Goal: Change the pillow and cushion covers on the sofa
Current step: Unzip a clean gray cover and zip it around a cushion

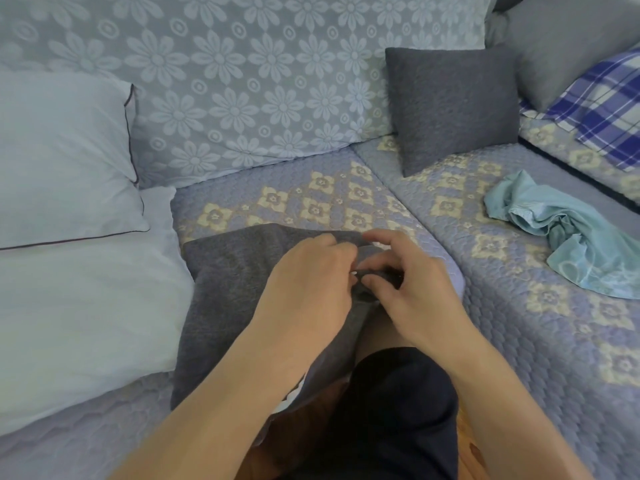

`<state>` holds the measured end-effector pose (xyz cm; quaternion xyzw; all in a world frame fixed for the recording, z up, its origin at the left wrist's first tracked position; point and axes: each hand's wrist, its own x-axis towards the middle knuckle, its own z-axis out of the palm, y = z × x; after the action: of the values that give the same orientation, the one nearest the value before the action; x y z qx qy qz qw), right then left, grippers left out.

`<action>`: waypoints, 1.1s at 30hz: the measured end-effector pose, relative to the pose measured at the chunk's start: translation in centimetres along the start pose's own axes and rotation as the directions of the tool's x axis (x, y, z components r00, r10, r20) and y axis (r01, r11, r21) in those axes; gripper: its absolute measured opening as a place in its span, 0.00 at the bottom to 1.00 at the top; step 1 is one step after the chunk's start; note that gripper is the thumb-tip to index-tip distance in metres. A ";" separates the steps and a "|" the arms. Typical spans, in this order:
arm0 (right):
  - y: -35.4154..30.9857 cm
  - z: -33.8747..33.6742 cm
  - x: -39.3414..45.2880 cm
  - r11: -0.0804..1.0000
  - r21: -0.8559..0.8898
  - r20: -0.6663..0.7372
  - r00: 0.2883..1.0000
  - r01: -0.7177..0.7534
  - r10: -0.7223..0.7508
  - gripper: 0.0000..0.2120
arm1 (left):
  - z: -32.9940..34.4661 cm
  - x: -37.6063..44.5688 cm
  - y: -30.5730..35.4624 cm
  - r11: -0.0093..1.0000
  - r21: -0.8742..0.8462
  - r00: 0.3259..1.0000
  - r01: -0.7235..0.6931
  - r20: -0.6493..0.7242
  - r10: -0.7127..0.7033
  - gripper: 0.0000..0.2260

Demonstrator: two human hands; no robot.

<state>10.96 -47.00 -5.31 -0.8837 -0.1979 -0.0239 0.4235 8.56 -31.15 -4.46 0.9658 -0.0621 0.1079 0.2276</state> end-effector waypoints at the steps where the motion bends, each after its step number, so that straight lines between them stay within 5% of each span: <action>1: 0.1 0.1 0.0 1.000 0.000 -0.003 1.000 -0.008 0.008 0.22 | -0.1 0.0 0.1 1.000 -0.008 1.000 0.013 0.017 -0.013 0.03; 4: 0.1 0.1 0.2 1.000 -0.016 -0.025 1.000 -0.017 0.016 0.16 | -0.2 -0.1 0.1 0.970 -0.187 0.988 0.154 0.001 -0.157 0.05; 10: 0.3 1.0 0.8 0.974 -0.205 -0.129 0.984 0.092 -0.120 0.08 | 1.6 -0.8 0.1 0.752 -0.499 0.884 0.431 0.065 -0.464 0.09; 13: 0.8 0.1 1.3 0.977 -0.209 -0.306 0.951 -0.030 -0.036 0.07 | 2.6 -0.6 -1.4 0.619 -0.576 0.798 0.534 0.102 -0.594 0.10; 18: 4.8 -3.9 3.4 0.923 -0.031 -0.579 0.759 -0.384 0.297 0.08 | 2.2 -1.7 -7.7 0.663 -0.397 0.706 0.634 -0.052 -0.707 0.06; 24: 8.2 -4.7 7.0 0.870 0.161 -0.645 0.618 -0.466 0.450 0.08 | -1.8 -3.5 -13.2 0.701 -0.230 0.630 0.675 -0.314 -0.710 0.04; 27: 8.0 -4.2 9.1 0.867 0.158 -0.628 0.629 -0.473 0.458 0.09 | -2.7 -3.5 -14.5 0.703 -0.255 0.616 0.663 -0.347 -0.707 0.05; 30: 6.1 -4.4 11.2 0.889 0.199 -0.639 0.633 -0.412 0.436 0.10 | -4.1 -1.1 -14.5 0.559 -0.660 0.577 0.502 -0.225 -0.785 0.08; 33: 1.8 -6.3 13.0 0.975 0.116 -0.506 0.833 -0.191 0.224 0.08 | -7.4 3.4 -11.8 0.479 -0.828 0.755 0.290 -0.109 -0.647 0.11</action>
<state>24.39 -48.47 0.10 -0.8478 0.0191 -0.2075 0.4876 12.51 -17.56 -2.26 0.7034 0.2210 0.2015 0.6448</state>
